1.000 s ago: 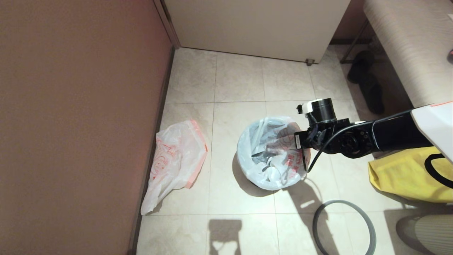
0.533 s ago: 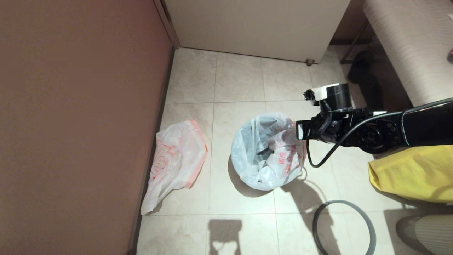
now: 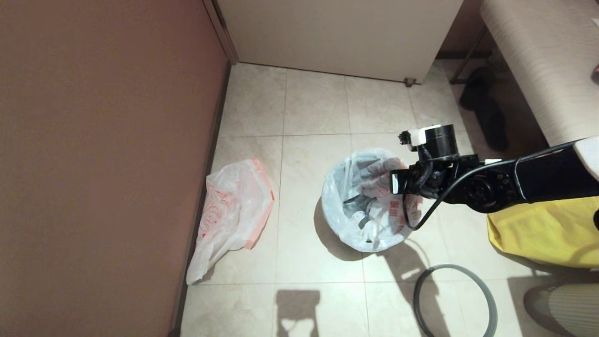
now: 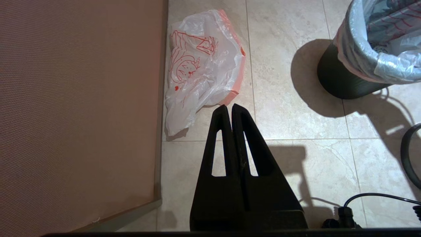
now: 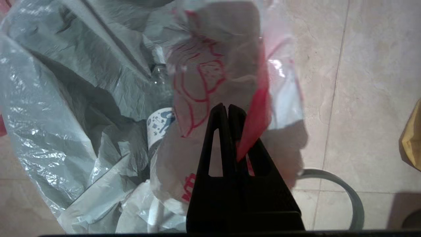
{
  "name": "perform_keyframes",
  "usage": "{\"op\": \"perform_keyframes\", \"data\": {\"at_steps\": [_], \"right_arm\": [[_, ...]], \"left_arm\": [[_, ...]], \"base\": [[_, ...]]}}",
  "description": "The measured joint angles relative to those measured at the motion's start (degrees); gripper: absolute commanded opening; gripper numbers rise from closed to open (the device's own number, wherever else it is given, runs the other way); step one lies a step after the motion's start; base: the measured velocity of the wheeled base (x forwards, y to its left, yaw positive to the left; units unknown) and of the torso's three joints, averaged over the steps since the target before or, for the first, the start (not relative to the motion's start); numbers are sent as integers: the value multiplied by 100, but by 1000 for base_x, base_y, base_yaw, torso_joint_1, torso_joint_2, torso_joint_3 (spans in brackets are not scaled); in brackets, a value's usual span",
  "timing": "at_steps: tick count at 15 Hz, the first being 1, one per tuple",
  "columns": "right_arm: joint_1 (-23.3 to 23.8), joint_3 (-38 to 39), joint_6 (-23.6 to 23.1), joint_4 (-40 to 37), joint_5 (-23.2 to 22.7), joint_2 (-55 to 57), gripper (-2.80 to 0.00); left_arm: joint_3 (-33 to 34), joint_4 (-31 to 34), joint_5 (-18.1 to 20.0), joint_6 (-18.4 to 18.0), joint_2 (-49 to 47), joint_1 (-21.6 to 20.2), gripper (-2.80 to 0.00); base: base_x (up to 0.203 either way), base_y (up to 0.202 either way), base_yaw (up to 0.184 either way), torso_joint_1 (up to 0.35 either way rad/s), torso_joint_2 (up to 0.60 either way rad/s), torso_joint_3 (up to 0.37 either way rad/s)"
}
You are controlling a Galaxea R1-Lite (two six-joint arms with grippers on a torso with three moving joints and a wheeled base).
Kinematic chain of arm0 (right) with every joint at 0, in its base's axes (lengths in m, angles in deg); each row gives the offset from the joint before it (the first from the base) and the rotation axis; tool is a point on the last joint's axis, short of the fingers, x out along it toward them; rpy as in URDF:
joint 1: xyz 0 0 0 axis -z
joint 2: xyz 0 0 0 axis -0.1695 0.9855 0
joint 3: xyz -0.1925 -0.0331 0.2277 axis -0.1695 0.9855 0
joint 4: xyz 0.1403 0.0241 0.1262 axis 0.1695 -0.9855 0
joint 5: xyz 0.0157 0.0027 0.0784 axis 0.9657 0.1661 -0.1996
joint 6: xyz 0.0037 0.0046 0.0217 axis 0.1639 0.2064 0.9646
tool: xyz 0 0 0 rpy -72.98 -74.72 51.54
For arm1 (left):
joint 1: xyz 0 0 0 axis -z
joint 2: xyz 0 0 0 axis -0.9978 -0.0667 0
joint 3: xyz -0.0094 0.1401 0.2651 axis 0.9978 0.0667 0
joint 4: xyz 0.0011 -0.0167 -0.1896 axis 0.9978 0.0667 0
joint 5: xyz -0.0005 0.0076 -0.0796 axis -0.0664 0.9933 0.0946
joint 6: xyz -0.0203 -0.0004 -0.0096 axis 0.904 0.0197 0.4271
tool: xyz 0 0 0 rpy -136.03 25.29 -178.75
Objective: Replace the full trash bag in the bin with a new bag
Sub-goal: Place the trash bag on the floor
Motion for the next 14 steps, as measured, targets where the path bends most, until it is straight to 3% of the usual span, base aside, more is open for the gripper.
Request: {"op": "perform_keyframes", "data": {"at_steps": [3,9,11,14], "right_arm": [[67,12,-22,710,-25,472,-280],[-126,-293,24,790,-288,1164,-280],[-134,-528,201,810,-735,1252,-280],[-139,-815,957,805,-1751,1033,-280]], "left_arm": [[0,0,-1,-1,0,0,-280],[0,0,-1,0,0,0,-280],[0,0,0,0,0,1,-280],[0,0,-1,0,0,0,-280]], "base": [[0,0,0,0,0,0],[0,0,0,0,0,0],[0,0,0,0,0,0],[0,0,0,0,0,0]]}}
